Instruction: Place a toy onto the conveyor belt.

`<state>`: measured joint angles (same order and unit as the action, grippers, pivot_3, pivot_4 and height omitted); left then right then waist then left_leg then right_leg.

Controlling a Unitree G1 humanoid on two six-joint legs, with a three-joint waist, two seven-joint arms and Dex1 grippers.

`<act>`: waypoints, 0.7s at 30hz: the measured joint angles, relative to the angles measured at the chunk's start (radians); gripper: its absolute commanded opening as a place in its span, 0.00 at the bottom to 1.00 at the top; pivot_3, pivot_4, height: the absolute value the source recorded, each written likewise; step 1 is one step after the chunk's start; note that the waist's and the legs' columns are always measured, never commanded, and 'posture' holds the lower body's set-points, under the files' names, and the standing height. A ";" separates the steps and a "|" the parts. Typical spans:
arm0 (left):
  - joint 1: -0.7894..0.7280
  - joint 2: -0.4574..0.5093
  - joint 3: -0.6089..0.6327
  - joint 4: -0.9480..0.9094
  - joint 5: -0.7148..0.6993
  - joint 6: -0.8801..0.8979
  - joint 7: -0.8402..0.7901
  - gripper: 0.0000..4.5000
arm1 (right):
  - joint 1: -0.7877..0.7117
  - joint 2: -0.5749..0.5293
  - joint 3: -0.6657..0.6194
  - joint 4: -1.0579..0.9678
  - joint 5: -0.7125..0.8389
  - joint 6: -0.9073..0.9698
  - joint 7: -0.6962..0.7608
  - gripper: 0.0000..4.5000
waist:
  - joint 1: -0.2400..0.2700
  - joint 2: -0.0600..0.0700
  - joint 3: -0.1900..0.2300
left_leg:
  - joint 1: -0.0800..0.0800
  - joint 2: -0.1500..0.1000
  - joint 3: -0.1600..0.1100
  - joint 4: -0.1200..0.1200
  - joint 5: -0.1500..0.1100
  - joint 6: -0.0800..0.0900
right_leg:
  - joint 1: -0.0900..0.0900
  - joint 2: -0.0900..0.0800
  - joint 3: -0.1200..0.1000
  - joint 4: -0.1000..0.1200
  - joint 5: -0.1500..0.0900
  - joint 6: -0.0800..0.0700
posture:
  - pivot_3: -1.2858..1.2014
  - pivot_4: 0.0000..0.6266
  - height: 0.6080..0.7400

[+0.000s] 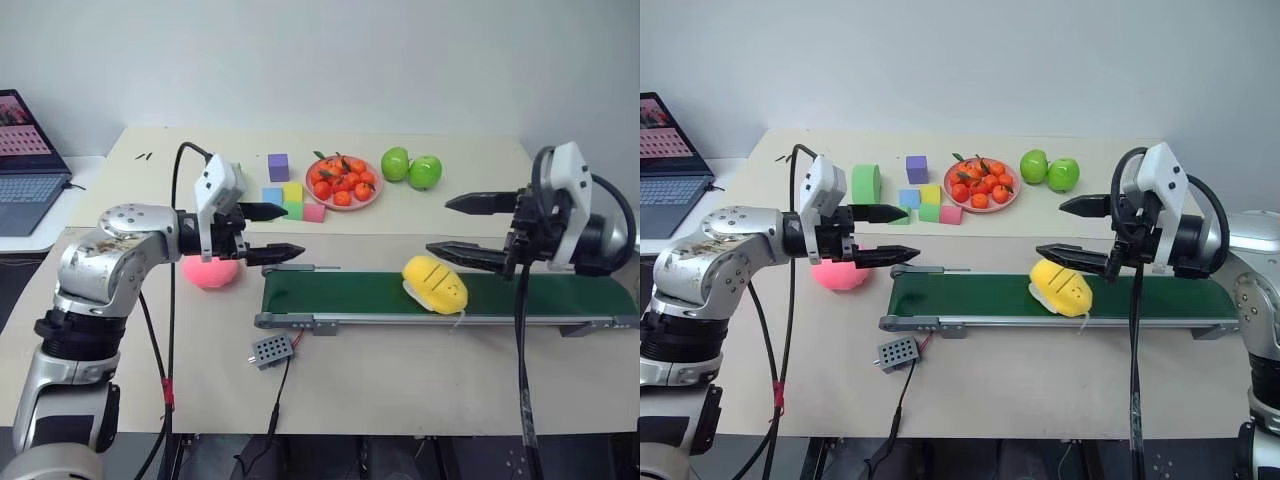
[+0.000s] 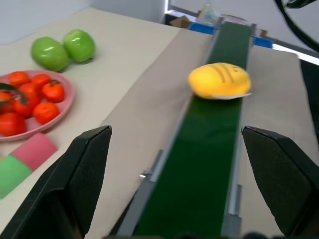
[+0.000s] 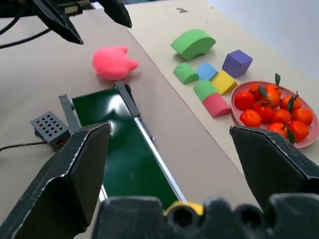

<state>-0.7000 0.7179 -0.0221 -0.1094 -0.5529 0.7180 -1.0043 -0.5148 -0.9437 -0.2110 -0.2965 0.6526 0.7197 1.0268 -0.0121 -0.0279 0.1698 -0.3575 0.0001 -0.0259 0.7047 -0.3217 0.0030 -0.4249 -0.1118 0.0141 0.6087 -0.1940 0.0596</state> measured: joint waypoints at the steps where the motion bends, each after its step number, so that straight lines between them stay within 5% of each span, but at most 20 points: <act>1: -0.003 -0.005 0.003 -0.001 0.000 0.001 0.007 0.99 | -0.003 0.006 0.002 0.005 -0.001 0.000 -0.001 1.00 | 0.000 0.000 0.000 | 0.000 0.000 0.000 0.000 0.000 0.000 | 0.000 0.000 0.000 0.000 0.000 0.000 | 0.52 0.24 0.99; 21: -0.073 -0.081 0.006 -0.022 -0.037 0.034 0.056 0.99 | -0.021 0.032 0.010 0.031 -0.003 -0.008 -0.004 1.00 | -0.001 0.000 0.000 | 0.000 0.000 0.000 0.000 0.000 0.000 | 0.000 0.000 0.000 0.000 0.000 0.000 | 0.52 0.24 0.99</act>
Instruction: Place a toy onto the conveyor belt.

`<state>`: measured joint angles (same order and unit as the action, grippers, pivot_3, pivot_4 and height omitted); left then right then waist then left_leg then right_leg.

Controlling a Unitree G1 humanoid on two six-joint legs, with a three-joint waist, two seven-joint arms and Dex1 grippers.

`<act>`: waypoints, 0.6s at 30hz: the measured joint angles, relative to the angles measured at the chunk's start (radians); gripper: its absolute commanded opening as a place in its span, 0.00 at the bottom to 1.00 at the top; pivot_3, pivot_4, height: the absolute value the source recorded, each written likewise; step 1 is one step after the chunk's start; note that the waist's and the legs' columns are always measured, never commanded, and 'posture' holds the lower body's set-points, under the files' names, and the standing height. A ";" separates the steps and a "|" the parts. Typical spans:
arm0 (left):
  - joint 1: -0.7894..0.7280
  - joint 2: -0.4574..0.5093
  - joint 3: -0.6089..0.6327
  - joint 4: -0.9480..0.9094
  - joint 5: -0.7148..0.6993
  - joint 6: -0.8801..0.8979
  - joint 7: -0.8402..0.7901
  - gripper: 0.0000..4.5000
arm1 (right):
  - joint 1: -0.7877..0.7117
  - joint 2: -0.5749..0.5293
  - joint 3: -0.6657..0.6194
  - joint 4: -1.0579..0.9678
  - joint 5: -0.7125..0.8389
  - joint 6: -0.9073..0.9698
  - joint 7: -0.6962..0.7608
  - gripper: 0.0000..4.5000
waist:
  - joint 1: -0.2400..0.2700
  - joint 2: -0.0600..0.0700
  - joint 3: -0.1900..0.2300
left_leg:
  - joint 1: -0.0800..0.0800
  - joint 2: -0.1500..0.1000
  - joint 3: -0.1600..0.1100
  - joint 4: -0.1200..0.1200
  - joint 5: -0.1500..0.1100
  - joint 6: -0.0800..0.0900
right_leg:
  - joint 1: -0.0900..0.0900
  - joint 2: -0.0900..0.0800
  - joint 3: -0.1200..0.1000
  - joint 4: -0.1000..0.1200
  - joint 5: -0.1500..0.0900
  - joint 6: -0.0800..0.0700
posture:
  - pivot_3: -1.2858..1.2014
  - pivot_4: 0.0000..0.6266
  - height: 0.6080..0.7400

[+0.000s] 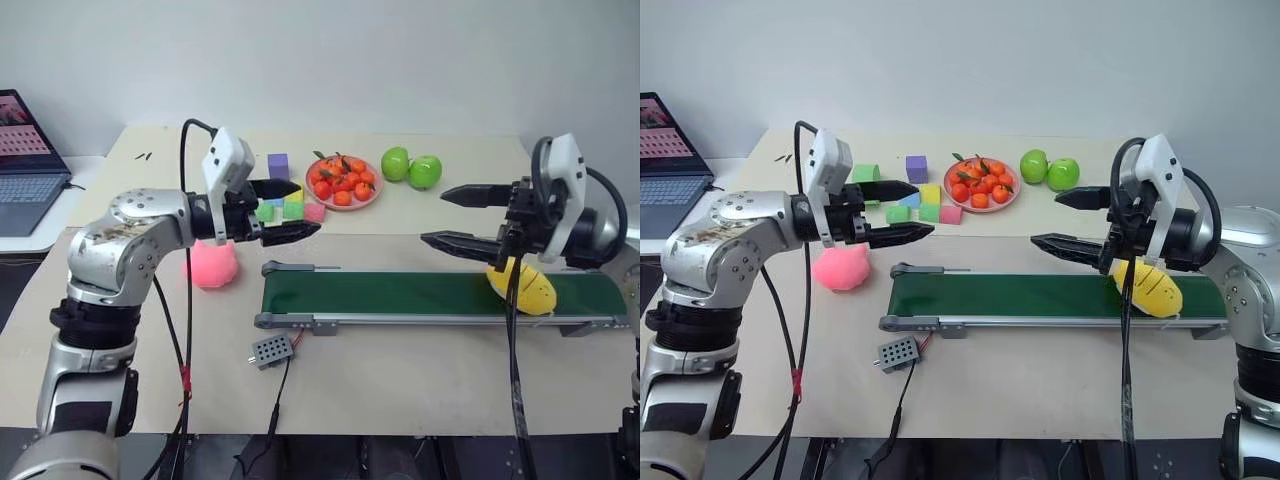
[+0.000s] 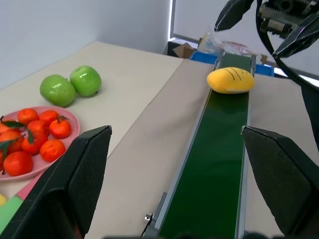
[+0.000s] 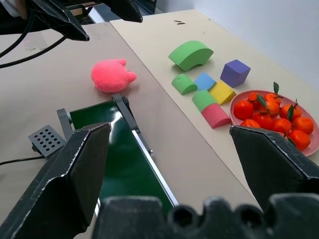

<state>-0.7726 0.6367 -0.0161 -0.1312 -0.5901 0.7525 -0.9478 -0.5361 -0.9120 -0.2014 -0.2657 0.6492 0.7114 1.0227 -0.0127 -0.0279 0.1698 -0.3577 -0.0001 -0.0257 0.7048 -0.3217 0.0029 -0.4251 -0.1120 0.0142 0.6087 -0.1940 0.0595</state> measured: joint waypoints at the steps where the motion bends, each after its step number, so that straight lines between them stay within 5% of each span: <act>1: -0.006 -0.006 0.000 0.001 0.000 0.000 0.003 0.99 | -0.001 0.000 0.000 0.000 0.000 -0.001 0.000 1.00 | 0.000 0.000 0.000 | 0.000 0.000 0.000 0.000 0.000 0.000 | 0.000 0.000 0.000 0.000 0.000 0.000 | 0.52 0.24 0.99; 18: -0.011 -0.030 0.001 0.013 -0.005 0.000 0.013 0.99 | -0.001 0.009 0.000 0.000 0.001 -0.002 -0.005 1.00 | -0.001 0.000 0.000 | 0.000 0.000 0.000 0.000 0.000 0.000 | 0.000 0.000 0.000 0.000 0.000 0.000 | 0.52 0.24 0.99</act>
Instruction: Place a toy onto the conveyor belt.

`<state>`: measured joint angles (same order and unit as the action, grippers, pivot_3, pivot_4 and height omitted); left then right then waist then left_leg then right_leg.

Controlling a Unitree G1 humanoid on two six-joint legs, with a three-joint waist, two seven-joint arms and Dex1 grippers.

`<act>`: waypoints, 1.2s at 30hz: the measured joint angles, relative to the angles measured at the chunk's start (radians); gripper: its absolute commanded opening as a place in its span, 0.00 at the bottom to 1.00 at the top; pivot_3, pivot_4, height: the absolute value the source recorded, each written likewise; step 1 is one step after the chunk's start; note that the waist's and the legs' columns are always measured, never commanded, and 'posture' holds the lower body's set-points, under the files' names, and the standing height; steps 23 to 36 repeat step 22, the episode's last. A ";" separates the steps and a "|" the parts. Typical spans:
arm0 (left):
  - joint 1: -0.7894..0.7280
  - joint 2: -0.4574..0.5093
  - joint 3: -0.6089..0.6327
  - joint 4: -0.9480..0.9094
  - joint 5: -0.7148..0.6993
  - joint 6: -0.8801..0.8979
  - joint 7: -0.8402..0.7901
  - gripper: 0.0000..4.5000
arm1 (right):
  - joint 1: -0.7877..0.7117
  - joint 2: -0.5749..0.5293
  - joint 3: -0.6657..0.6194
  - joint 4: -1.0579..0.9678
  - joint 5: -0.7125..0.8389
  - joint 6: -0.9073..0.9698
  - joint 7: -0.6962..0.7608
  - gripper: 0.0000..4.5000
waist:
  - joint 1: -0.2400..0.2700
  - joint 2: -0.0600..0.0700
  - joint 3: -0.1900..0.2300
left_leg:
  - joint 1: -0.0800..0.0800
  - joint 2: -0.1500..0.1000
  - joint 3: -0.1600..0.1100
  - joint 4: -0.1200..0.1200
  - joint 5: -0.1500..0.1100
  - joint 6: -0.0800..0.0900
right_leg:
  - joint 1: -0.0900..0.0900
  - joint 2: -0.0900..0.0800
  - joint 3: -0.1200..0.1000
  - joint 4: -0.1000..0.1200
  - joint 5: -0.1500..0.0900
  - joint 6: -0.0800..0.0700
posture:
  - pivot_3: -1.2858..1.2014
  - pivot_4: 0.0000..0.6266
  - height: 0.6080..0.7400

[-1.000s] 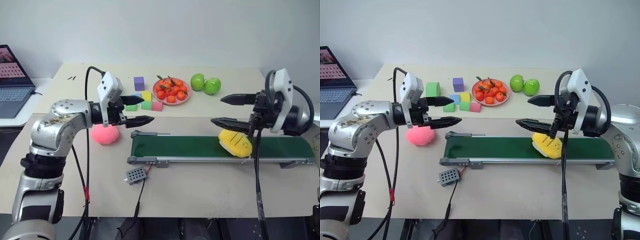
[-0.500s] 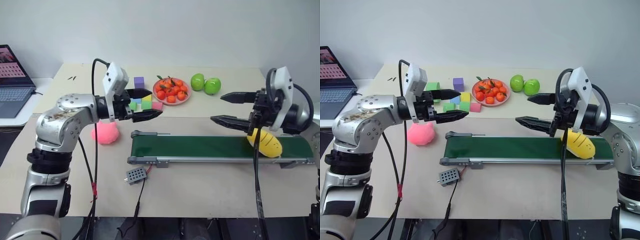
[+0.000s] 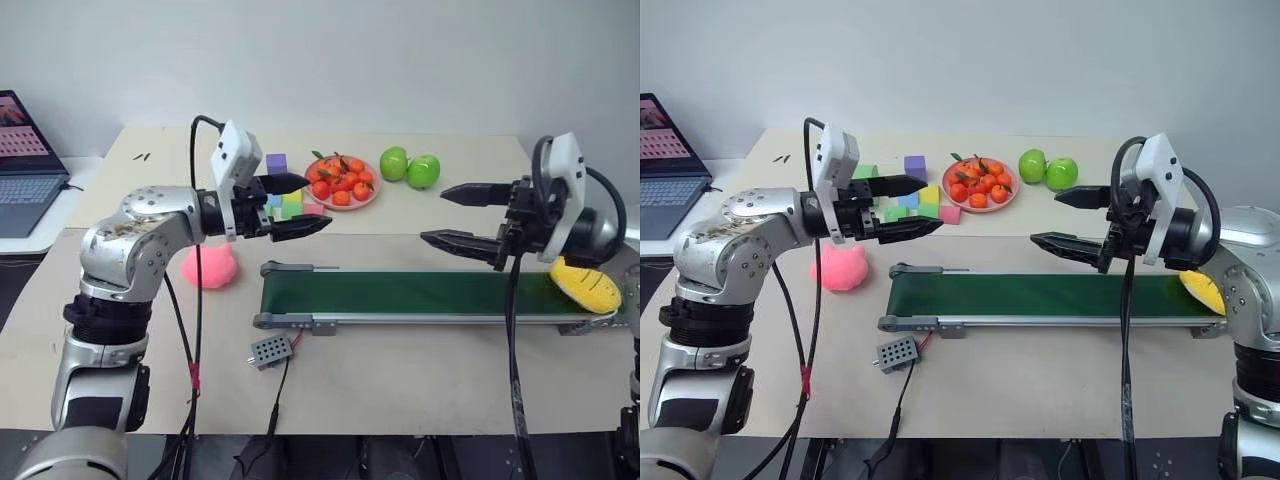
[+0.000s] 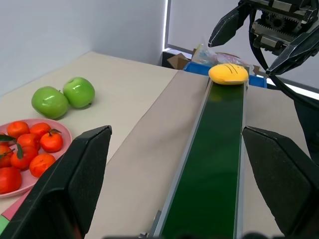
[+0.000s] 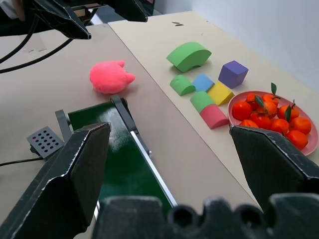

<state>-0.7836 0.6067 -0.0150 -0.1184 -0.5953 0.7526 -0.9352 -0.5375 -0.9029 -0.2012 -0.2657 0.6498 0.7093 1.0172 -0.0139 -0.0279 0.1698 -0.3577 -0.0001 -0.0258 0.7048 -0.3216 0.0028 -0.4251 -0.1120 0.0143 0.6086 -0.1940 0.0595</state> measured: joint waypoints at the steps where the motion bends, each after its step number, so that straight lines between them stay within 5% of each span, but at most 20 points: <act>1: 0.000 0.000 0.000 0.000 0.000 0.000 0.000 0.99 | 0.000 0.001 0.000 0.000 0.000 0.000 0.000 1.00 | 0.000 0.000 0.000 | 0.000 0.000 0.000 0.000 0.000 0.000 | 0.000 0.000 0.000 0.000 0.000 0.000 | 0.52 0.24 0.99; 36: 0.000 0.006 0.000 0.000 0.000 0.015 -0.016 0.99 | -0.001 0.010 0.001 -0.001 0.000 0.000 -0.013 1.00 | 0.000 0.000 0.000 | 0.000 0.000 0.000 0.000 0.000 0.000 | 0.000 0.000 0.000 0.000 0.000 0.000 | 0.52 0.24 0.99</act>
